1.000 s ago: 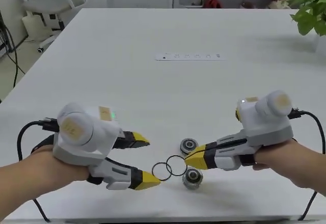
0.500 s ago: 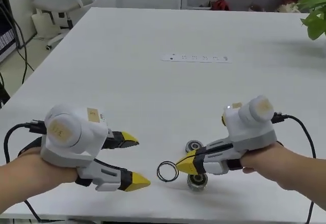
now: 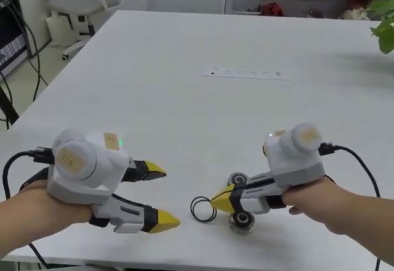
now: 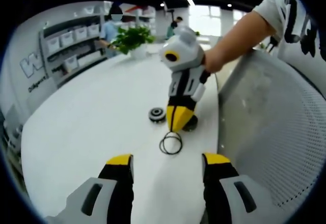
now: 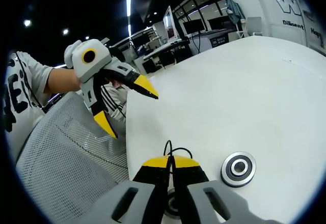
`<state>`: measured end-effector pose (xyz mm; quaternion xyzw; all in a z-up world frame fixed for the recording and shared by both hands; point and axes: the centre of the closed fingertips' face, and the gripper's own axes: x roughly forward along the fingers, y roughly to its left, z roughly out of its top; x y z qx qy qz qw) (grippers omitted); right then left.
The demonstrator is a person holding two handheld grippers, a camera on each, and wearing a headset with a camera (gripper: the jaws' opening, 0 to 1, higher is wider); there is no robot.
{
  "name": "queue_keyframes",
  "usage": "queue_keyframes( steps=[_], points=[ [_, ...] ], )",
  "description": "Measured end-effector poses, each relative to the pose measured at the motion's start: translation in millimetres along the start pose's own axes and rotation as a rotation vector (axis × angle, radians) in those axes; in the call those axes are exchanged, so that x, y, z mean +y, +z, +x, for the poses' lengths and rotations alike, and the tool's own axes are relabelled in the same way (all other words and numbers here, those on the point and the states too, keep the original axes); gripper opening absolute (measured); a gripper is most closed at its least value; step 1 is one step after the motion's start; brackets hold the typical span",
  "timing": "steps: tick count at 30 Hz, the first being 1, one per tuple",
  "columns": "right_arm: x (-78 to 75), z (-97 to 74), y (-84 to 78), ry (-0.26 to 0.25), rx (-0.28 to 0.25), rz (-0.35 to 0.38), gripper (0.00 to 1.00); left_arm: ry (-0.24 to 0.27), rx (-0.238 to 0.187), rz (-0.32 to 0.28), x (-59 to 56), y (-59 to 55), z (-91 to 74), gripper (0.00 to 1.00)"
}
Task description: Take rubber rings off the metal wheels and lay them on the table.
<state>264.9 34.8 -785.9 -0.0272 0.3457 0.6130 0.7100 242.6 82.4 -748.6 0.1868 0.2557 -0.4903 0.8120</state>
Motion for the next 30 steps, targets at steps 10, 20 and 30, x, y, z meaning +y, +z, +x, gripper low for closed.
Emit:
queue_keyframes(
  steps=[10, 20, 30],
  points=[
    [-7.3, 2.7, -8.2, -0.043, 0.025, -0.004, 0.00, 0.007, 0.000, -0.002, 2.8, -2.1, -0.4, 0.55],
    [-14.6, 1.8, -8.3, -0.088, 0.025, -0.021, 0.04, 0.009, 0.006, -0.004, 4.1, -4.2, 1.0, 0.54],
    [-15.1, -11.9, 5.5, -0.086, -0.024, -0.017, 0.09, 0.012, -0.001, -0.003, 7.9, 5.1, 4.5, 0.54]
  ],
)
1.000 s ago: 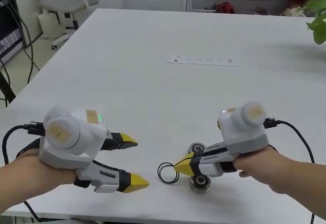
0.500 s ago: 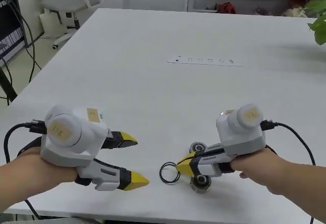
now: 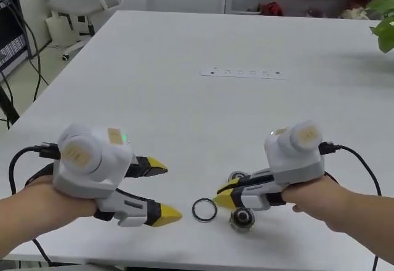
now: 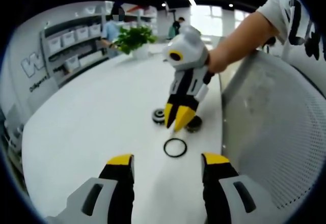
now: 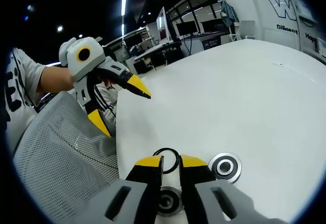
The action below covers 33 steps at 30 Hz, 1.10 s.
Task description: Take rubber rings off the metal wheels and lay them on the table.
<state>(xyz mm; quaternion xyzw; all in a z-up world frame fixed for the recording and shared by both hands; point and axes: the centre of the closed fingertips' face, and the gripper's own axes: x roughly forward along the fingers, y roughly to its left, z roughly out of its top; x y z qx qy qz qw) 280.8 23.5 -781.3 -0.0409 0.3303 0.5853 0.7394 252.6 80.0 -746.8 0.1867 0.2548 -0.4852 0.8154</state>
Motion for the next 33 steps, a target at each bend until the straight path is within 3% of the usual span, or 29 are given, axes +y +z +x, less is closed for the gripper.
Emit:
queue_keyframes(
  steps=[9, 16, 25, 33],
  points=[
    [-12.3, -22.5, 19.7, -0.037, -0.082, 0.007, 0.14, -0.010, -0.009, 0.023, 6.0, 16.8, 10.4, 0.53],
    [-24.0, -41.4, 23.4, -0.070, -0.118, 0.010, 0.15, -0.023, -0.024, 0.033, 7.8, 31.2, 22.0, 0.53],
    [-38.2, -59.7, 17.5, -0.119, -0.131, 0.021, 0.17, -0.038, -0.020, 0.035, 15.5, 38.6, 36.6, 0.52],
    [-46.0, -65.3, 4.3, -0.149, -0.105, 0.011, 0.17, -0.060, -0.013, 0.041, 16.1, 42.7, 52.6, 0.52]
  ],
)
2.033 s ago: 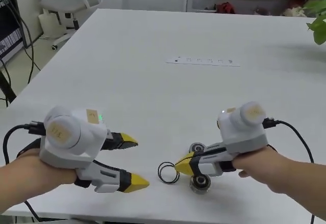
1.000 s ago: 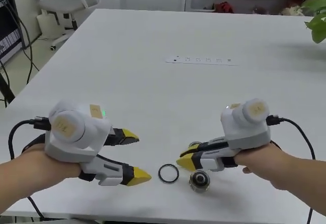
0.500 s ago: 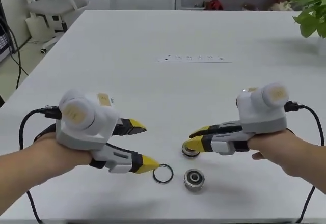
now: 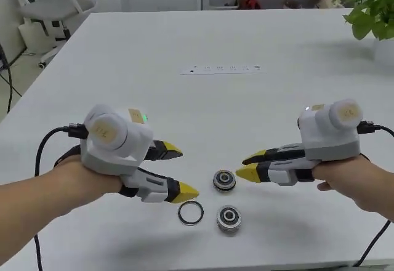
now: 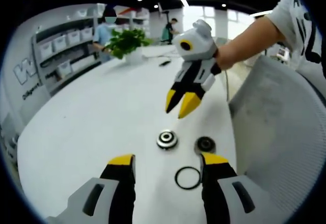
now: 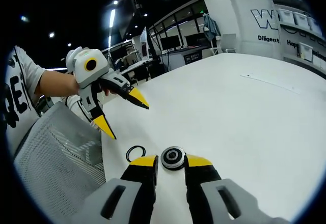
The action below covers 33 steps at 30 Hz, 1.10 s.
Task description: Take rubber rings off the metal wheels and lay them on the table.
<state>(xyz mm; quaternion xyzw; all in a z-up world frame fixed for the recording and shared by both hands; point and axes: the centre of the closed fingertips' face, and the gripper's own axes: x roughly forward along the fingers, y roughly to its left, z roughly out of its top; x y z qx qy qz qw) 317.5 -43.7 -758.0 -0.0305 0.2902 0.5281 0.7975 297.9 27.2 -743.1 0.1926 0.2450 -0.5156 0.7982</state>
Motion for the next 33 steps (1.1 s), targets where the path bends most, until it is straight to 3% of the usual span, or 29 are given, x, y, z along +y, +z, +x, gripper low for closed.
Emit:
queue_keyframes(
  steps=[12, 21, 33],
  points=[
    [-11.0, 3.8, -18.8, -0.009, 0.031, -0.025, 0.20, -0.021, 0.021, 0.011, 9.7, 2.1, 23.2, 0.51],
    [-17.6, 10.1, -29.2, -0.006, 0.057, -0.052, 0.22, -0.052, 0.037, 0.024, 4.1, -0.3, 41.0, 0.47],
    [-14.1, 20.9, -36.8, 0.016, 0.071, -0.069, 0.22, -0.084, 0.053, 0.032, 0.3, -2.7, 60.7, 0.38]
  ],
)
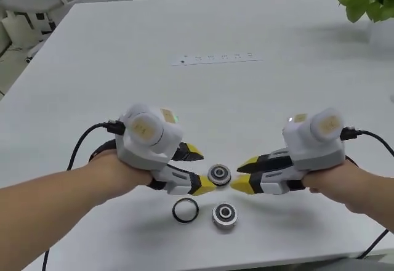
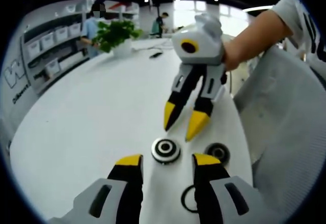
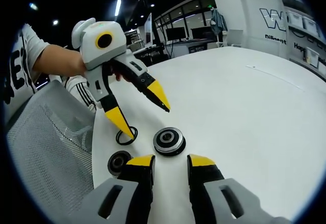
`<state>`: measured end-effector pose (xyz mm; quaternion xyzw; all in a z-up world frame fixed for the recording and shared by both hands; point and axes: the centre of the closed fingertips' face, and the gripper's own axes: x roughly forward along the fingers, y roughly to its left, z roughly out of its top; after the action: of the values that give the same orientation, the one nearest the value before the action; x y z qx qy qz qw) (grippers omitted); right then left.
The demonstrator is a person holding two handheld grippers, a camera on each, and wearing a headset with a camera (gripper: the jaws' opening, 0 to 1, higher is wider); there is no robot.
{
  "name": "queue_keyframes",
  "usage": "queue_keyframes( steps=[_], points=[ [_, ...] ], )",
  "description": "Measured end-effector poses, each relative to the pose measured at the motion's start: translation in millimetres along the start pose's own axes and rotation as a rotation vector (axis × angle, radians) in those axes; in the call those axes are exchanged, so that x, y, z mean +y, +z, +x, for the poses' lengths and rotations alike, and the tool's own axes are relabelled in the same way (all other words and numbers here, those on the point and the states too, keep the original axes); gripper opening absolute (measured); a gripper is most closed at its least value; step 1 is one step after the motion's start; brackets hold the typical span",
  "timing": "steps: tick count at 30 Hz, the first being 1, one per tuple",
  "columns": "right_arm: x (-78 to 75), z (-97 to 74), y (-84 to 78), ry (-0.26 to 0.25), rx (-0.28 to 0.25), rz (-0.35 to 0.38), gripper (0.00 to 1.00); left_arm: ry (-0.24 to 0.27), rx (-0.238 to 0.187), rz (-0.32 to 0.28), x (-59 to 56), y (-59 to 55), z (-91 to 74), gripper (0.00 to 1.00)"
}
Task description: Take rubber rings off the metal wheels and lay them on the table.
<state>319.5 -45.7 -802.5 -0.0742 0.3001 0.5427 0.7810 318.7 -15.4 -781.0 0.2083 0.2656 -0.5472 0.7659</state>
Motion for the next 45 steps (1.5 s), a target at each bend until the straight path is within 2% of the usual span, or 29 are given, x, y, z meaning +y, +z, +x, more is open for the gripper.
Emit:
queue_keyframes(
  steps=[10, 15, 18, 19, 20, 32, 38, 45],
  points=[
    [1.7, 1.3, -2.4, 0.007, -0.004, 0.007, 0.22, -0.014, -0.009, -0.027, -2.4, 1.6, 13.7, 0.29],
    [3.2, 2.4, -0.4, 0.012, -0.017, 0.014, 0.22, -0.008, -0.019, -0.063, 0.0, 2.2, 18.7, 0.24],
    [3.9, 2.9, -0.5, 0.014, -0.016, 0.012, 0.22, -0.007, -0.015, -0.066, -0.8, 1.7, 20.8, 0.20],
    [4.4, 3.0, -0.5, 0.014, -0.016, 0.012, 0.22, 0.002, -0.024, -0.043, 2.1, 3.0, 22.2, 0.19],
    [4.9, 3.1, -0.3, 0.015, -0.018, 0.012, 0.22, 0.001, -0.014, -0.057, 1.1, 1.0, 22.3, 0.18],
    [5.0, 10.5, 6.2, 0.006, -0.034, -0.002, 0.26, 0.036, -0.027, -0.071, 3.3, 3.9, 22.5, 0.14],
    [4.5, 17.5, 7.7, -0.012, -0.016, -0.040, 0.28, 0.043, -0.025, -0.073, 2.7, 3.5, 22.6, 0.14],
    [3.4, 19.6, 6.7, -0.012, -0.010, -0.031, 0.27, 0.050, -0.025, -0.081, 1.8, 3.6, 22.9, 0.14]
  ],
)
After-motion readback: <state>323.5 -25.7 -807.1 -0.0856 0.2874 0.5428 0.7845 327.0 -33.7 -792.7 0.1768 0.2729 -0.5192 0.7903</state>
